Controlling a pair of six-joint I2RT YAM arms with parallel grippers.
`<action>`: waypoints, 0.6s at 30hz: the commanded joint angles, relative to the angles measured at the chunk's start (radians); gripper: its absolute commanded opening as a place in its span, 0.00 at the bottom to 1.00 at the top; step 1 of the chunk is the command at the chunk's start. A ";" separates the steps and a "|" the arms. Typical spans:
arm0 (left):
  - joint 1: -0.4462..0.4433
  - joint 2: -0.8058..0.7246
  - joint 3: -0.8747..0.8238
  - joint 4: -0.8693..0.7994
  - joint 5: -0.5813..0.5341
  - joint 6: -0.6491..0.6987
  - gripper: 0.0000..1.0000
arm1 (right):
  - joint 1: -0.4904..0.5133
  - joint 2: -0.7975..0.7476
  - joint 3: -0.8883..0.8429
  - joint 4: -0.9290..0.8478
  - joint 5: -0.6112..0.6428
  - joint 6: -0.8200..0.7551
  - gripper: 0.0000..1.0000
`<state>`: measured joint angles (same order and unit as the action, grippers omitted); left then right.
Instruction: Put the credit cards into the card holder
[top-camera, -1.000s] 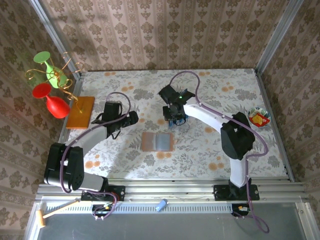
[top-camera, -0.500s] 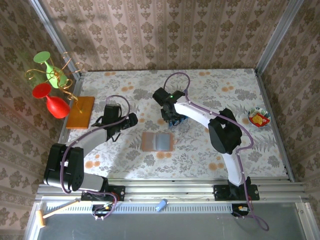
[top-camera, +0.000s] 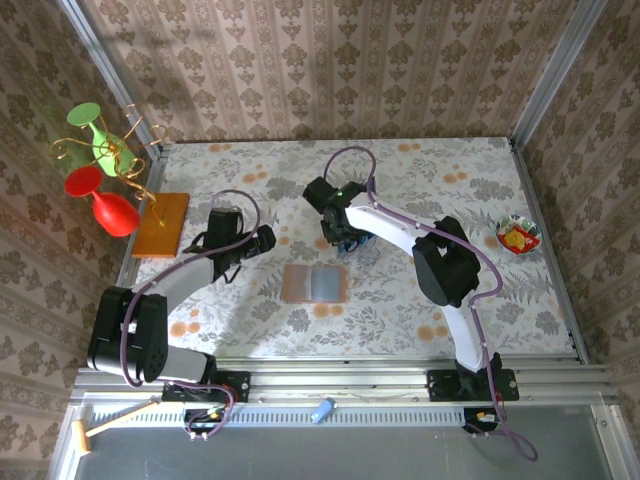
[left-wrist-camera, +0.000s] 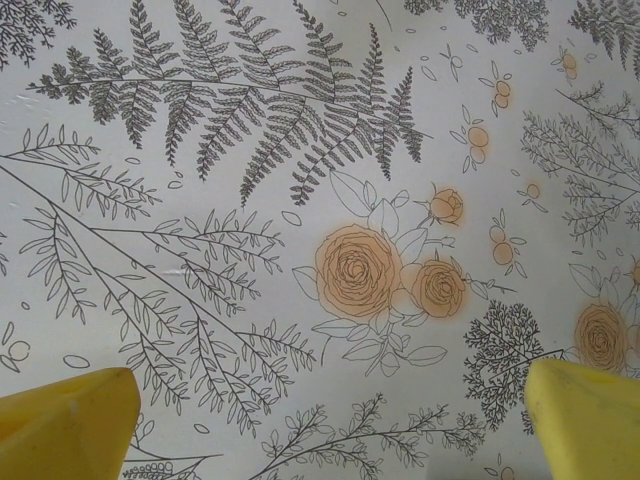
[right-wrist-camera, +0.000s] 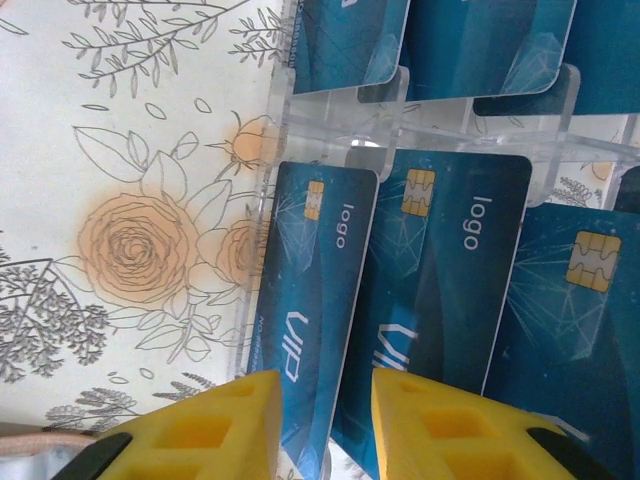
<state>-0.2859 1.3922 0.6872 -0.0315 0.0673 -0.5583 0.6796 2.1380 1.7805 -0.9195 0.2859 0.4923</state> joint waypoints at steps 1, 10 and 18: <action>0.008 0.003 -0.003 0.020 0.002 -0.010 1.00 | -0.023 -0.024 -0.048 -0.033 0.034 -0.027 0.32; 0.008 0.014 0.000 0.029 0.008 -0.011 1.00 | -0.038 -0.026 -0.024 -0.033 -0.007 -0.036 0.32; 0.008 0.020 0.004 0.032 0.009 -0.008 1.00 | -0.035 0.016 0.005 -0.047 -0.016 -0.017 0.32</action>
<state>-0.2859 1.3964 0.6872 -0.0109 0.0681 -0.5583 0.6476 2.1193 1.7588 -0.9245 0.2802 0.4683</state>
